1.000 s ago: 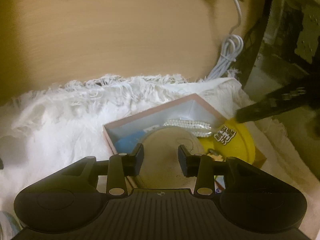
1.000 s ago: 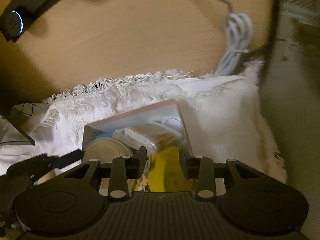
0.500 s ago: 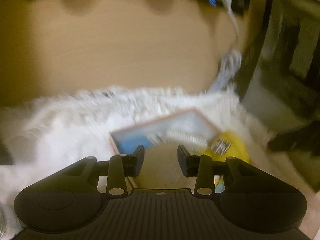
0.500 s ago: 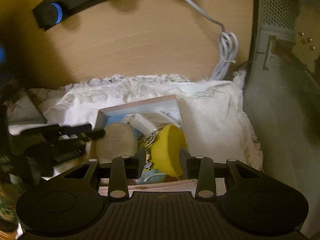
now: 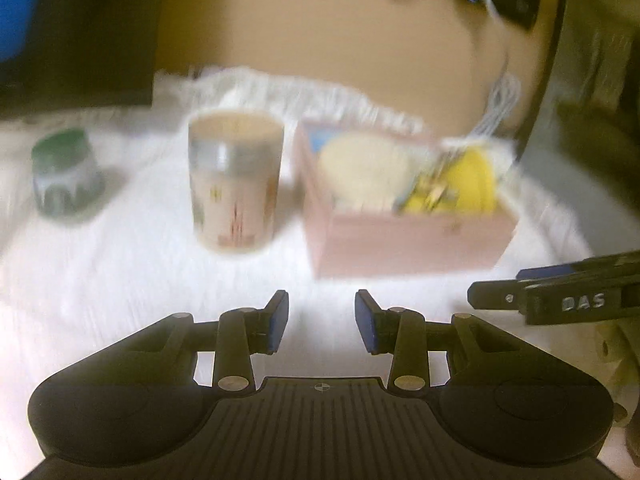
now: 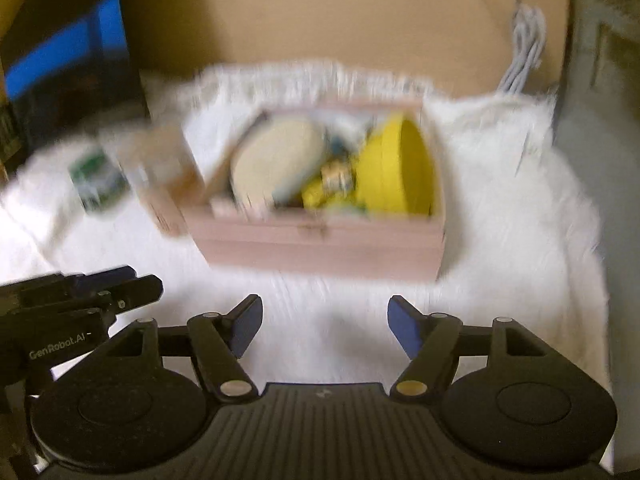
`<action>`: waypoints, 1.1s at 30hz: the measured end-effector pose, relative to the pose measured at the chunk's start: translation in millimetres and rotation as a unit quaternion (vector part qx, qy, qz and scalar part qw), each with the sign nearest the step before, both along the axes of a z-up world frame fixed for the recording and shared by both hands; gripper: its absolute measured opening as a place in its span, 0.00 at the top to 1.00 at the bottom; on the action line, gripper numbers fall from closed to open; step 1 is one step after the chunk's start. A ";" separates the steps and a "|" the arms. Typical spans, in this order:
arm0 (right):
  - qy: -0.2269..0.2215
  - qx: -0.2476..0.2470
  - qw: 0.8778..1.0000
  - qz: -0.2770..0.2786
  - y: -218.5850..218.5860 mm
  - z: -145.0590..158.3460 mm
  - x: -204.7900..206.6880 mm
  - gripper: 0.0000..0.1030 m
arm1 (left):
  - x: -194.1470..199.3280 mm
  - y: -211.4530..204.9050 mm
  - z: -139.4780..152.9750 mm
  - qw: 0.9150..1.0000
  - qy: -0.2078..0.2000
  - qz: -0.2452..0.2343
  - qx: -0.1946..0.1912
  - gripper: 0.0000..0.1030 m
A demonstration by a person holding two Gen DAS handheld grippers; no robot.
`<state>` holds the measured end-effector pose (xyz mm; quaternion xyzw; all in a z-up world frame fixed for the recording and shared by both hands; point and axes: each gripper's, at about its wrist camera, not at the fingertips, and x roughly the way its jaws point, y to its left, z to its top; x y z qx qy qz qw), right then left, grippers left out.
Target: Organize soft objects
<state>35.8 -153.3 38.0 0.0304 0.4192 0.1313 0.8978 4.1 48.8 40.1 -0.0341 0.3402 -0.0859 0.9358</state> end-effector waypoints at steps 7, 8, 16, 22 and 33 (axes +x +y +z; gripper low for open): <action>-0.027 -0.044 0.999 0.002 3.9 -30.5 -0.5 0.13 | -5.9 -32.4 -30.6 0.998 0.000 0.035 0.042 0.59; -0.030 -0.046 0.998 -0.003 1.8 -32.9 -0.9 0.10 | -8.1 -35.5 -32.2 0.998 -0.002 0.036 0.053 0.59; -0.062 -0.032 0.998 -0.009 -8.9 -40.6 -10.1 0.00 | -15.9 -44.0 -34.0 0.995 -0.014 0.077 0.053 0.59; -0.091 -0.032 0.995 -0.003 -10.2 -43.6 -12.8 0.00 | -19.3 -55.4 -34.4 0.992 -0.017 0.096 0.075 0.59; -0.087 -0.019 0.996 -0.002 -5.9 -43.5 -16.6 0.00 | -20.6 -54.2 -35.3 0.992 -0.020 0.099 0.071 0.58</action>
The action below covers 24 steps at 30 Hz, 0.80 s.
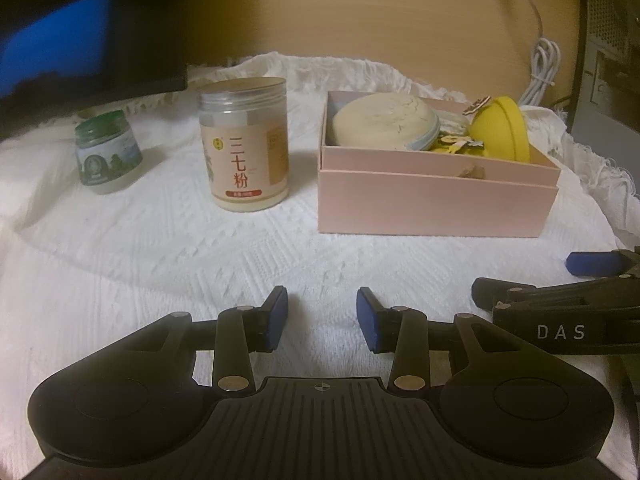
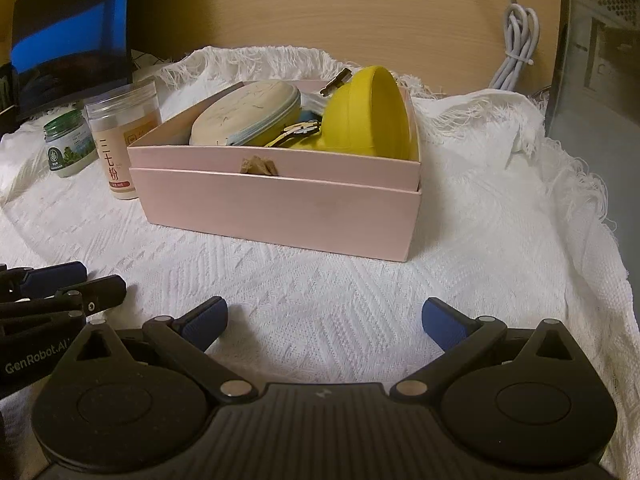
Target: Organize soft objects
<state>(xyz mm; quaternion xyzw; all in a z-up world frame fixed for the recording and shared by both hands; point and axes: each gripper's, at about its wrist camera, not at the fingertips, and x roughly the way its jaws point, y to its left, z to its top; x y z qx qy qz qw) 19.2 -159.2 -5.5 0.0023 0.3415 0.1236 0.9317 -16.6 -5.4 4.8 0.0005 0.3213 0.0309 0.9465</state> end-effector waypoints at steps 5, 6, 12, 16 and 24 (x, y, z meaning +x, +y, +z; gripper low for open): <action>0.000 0.000 1.000 0.000 -1.1 0.0 0.8 0.00 | 0.1 0.4 -0.1 1.000 0.000 -0.001 0.000 0.58; 0.000 0.000 1.000 0.000 -1.4 -0.1 1.0 0.00 | 0.1 0.4 -0.1 1.000 0.000 -0.001 0.000 0.58; 0.000 0.000 1.000 0.000 -4.7 -0.1 2.5 0.00 | -0.2 -0.3 -0.1 1.000 0.000 0.000 0.002 0.58; 0.000 0.000 1.000 0.000 -4.9 -0.3 2.6 0.00 | -0.5 0.1 -0.1 1.000 0.000 0.000 0.000 0.58; 0.000 0.000 1.000 0.000 -3.0 -0.5 1.5 0.00 | -0.6 -0.1 -0.4 1.000 0.000 0.001 0.001 0.58</action>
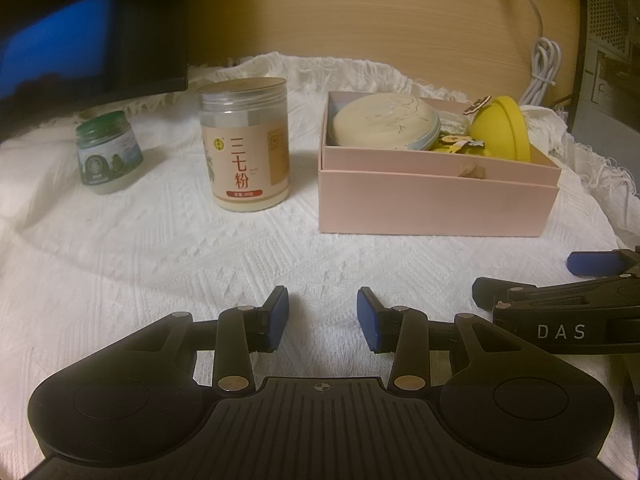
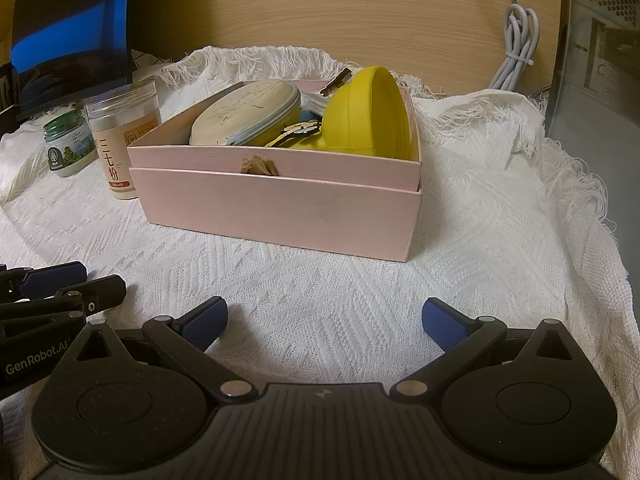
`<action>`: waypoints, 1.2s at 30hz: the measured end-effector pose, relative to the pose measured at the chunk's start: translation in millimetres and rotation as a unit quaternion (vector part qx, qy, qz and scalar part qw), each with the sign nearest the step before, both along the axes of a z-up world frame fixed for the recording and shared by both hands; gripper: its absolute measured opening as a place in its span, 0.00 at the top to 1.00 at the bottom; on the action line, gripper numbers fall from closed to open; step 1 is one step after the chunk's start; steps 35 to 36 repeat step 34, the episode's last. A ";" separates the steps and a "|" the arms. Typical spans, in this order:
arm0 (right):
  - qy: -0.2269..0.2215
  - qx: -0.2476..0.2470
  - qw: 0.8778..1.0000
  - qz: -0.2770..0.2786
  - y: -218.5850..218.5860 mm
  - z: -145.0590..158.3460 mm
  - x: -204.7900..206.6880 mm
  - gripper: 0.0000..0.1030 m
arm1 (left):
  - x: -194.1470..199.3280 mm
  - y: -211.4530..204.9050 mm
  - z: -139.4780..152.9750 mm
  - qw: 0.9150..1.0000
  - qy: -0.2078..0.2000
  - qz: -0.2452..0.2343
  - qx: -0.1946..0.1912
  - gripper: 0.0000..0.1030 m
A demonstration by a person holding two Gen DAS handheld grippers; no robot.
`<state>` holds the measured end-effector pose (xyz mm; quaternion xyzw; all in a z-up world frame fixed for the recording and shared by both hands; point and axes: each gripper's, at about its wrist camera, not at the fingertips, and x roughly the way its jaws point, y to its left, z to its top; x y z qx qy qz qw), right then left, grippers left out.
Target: Organize soft objects
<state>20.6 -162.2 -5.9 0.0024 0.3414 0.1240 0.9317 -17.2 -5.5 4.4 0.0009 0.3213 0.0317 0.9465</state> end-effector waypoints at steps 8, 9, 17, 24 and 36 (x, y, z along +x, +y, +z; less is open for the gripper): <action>0.000 0.000 1.000 0.000 0.0 -0.1 0.0 0.00 | -0.1 -0.3 -0.1 1.000 0.000 0.000 0.001 0.58; 0.000 0.000 1.000 0.000 -0.2 -0.1 0.1 0.00 | -0.1 -0.3 -0.2 1.000 0.000 0.000 0.001 0.58; 0.000 0.000 1.000 0.000 1.3 0.1 -0.4 0.00 | -0.1 -0.4 -0.1 1.000 0.000 0.000 0.000 0.58; 0.000 -0.001 1.000 -0.001 1.0 -0.1 -0.3 0.00 | -0.1 -0.7 0.0 1.000 0.000 0.000 0.001 0.58; 0.000 -0.001 1.000 -0.001 -1.6 -0.3 0.6 0.00 | 0.3 -0.3 0.0 1.000 0.000 -0.002 -0.002 0.59</action>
